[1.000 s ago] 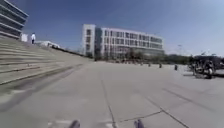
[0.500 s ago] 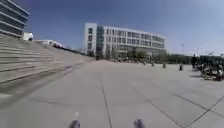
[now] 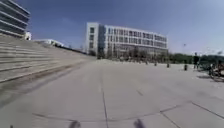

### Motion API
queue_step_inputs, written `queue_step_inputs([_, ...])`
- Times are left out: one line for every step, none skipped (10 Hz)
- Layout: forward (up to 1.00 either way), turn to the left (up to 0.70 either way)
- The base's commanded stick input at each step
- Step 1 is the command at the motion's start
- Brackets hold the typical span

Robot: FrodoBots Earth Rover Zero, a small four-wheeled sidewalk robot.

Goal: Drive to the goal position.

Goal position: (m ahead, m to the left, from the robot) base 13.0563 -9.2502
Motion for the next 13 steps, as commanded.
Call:
queue_step_inputs([0.7,-0.33])
queue_step_inputs([0.7,-0.18])
queue_step_inputs([0.7,0.0])
queue_step_inputs([0.7,-0.02])
queue_step_inputs([0.7,-0.04])
queue_step_inputs([0.7,-0.28])
queue_step_inputs([0.7,-0.35])
queue_step_inputs([0.7,-0.35])
queue_step_inputs([0.7,-0.35])
queue_step_inputs([0.7,-0.35])
queue_step_inputs([0.7,0.0])
queue_step_inputs([0.7,0.0])
queue_step_inputs([0.7,0.0])
